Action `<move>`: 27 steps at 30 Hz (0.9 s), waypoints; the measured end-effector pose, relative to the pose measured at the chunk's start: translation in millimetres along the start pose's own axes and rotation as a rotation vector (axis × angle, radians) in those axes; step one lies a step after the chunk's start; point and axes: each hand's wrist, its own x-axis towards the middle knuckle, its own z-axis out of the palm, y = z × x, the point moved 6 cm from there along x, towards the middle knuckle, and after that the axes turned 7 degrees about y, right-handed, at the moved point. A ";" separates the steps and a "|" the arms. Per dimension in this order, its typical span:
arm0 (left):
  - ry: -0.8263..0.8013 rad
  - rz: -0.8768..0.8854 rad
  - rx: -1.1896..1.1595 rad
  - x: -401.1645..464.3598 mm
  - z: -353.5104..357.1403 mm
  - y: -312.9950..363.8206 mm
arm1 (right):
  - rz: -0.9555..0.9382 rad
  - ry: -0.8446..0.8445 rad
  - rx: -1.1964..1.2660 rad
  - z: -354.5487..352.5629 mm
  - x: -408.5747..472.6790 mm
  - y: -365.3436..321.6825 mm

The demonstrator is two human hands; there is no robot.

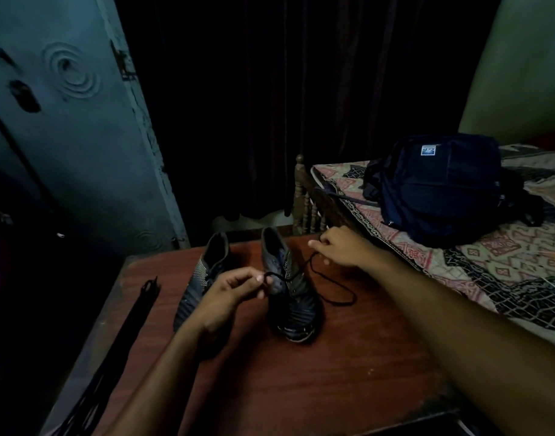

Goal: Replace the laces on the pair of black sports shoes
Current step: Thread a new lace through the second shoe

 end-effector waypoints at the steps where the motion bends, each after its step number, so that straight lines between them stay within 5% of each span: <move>1: 0.006 0.001 -0.002 -1.0 -1.2 -2.2 | 0.052 -0.012 0.056 8.6 1.4 5.9; 7: 0.030 0.012 0.009 -5.8 0.1 -9.2 | 0.115 0.162 0.262 14.8 -15.4 6.9; 9: 0.050 0.051 0.055 -7.0 2.2 -7.9 | -0.062 0.079 0.351 22.5 -39.4 -25.7; 13: 0.025 0.115 0.125 -13.5 6.3 -1.4 | -0.390 0.052 0.037 52.4 -72.8 -64.9; 21: 0.074 0.087 0.335 -50.2 -30.6 -18.4 | -0.030 0.215 -0.047 50.8 -65.1 19.4; 27: 0.055 0.076 0.511 -66.9 -42.3 -30.6 | -0.021 0.398 0.090 19.6 -91.8 7.4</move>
